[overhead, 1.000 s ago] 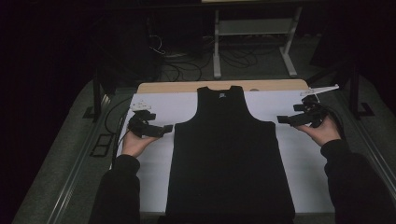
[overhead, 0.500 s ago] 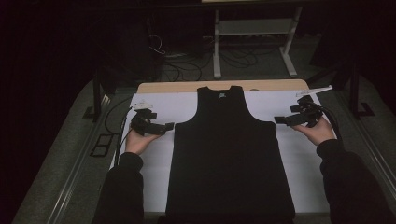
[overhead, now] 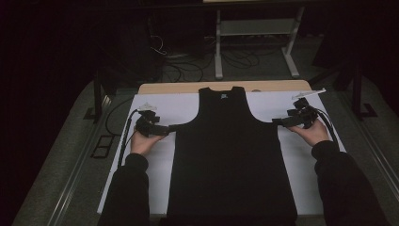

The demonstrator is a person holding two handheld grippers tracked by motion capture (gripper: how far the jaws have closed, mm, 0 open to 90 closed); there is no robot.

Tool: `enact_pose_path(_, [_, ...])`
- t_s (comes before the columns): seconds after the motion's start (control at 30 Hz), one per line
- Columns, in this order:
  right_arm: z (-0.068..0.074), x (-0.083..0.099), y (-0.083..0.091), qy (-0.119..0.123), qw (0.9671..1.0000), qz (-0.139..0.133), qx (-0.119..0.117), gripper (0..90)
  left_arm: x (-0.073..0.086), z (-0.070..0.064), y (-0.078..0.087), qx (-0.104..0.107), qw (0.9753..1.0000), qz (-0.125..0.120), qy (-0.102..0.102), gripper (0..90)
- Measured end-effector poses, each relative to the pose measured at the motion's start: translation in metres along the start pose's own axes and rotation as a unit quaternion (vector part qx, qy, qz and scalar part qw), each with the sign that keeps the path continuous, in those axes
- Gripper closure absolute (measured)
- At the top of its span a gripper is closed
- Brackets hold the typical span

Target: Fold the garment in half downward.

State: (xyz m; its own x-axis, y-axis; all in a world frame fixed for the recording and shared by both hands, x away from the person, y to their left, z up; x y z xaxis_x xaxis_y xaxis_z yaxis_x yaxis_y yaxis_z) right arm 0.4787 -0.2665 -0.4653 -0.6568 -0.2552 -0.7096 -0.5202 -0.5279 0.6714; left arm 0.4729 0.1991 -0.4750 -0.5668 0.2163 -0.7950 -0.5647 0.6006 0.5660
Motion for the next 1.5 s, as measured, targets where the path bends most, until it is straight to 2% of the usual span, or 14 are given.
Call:
enact_pose_path(0.2, [-0.005, 0.004, -0.005, -0.007, 0.9999, 0.010, 0.002, 6.6, 0.004, 0.000, -0.008, 0.003, 1.0000, 0.005, 0.005, 0.0])
enact_pose_path(0.43, [-0.007, 0.008, -0.009, -0.013, 0.9997, 0.019, -0.004, 13.4, 0.007, 0.000, -0.013, 0.011, 0.9999, 0.007, 0.008, 7.9])
enact_pose_path(0.57, [-0.008, 0.010, -0.012, -0.014, 0.9996, 0.023, -0.007, 17.8, 0.009, -0.001, -0.017, 0.024, 0.9995, 0.012, 0.018, 13.4])
enact_pose_path(0.73, [-0.009, 0.013, -0.018, -0.020, 0.9994, 0.029, 0.002, 31.6, 0.012, 0.001, -0.021, 0.026, 0.9993, 0.016, 0.023, 17.1])
enact_pose_path(0.9, [-0.008, 0.016, -0.024, -0.022, 0.9989, 0.041, 0.004, 40.2, 0.011, 0.000, -0.020, 0.024, 0.9994, 0.012, 0.020, 25.6])
enact_pose_path(1.0, [-0.007, 0.018, -0.027, -0.020, 0.9987, 0.046, 0.007, 49.2, 0.012, 0.000, -0.021, 0.028, 0.9992, 0.017, 0.023, 30.4])
enact_pose_path(1.1, [-0.005, 0.018, -0.028, -0.020, 0.9988, 0.044, 0.001, 54.8, 0.012, -0.001, -0.022, 0.035, 0.9989, 0.021, 0.025, 33.3])
enact_pose_path(1.13, [-0.004, 0.017, -0.028, -0.019, 0.9989, 0.042, -0.002, 55.7, 0.011, -0.003, -0.024, 0.038, 0.9985, 0.034, 0.021, 33.6])
enact_pose_path(1.27, [-0.001, 0.019, -0.030, -0.016, 0.9988, 0.046, -0.006, 61.4, 0.007, -0.005, -0.029, 0.039, 0.9979, 0.049, 0.019, 39.4])
enact_pose_path(1.4, [0.001, 0.018, -0.031, -0.011, 0.9987, 0.050, -0.002, 67.7, 0.005, -0.004, -0.032, 0.034, 0.9979, 0.050, 0.023, 46.6])
enact_pose_path(1.5, [0.002, 0.019, -0.031, -0.007, 0.9985, 0.054, -0.003, 73.1, 0.004, -0.005, -0.034, 0.027, 0.9982, 0.052, 0.016, 53.2])
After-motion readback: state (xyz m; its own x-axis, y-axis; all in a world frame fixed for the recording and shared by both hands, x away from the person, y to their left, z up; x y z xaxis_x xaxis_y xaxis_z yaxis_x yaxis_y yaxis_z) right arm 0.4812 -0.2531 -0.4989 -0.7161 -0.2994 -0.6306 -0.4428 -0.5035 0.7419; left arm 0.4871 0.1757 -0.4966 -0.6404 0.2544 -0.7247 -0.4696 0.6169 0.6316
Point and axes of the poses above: each handheld gripper's, and its own axes: y roughly backward along the jaws, x roughly out of its underside, z roughly to its left, the point moved 7 cm from there along -y, roughly forward along the jaws, and after that the axes turned 2 degrees about -z, right-handed, at the moved point
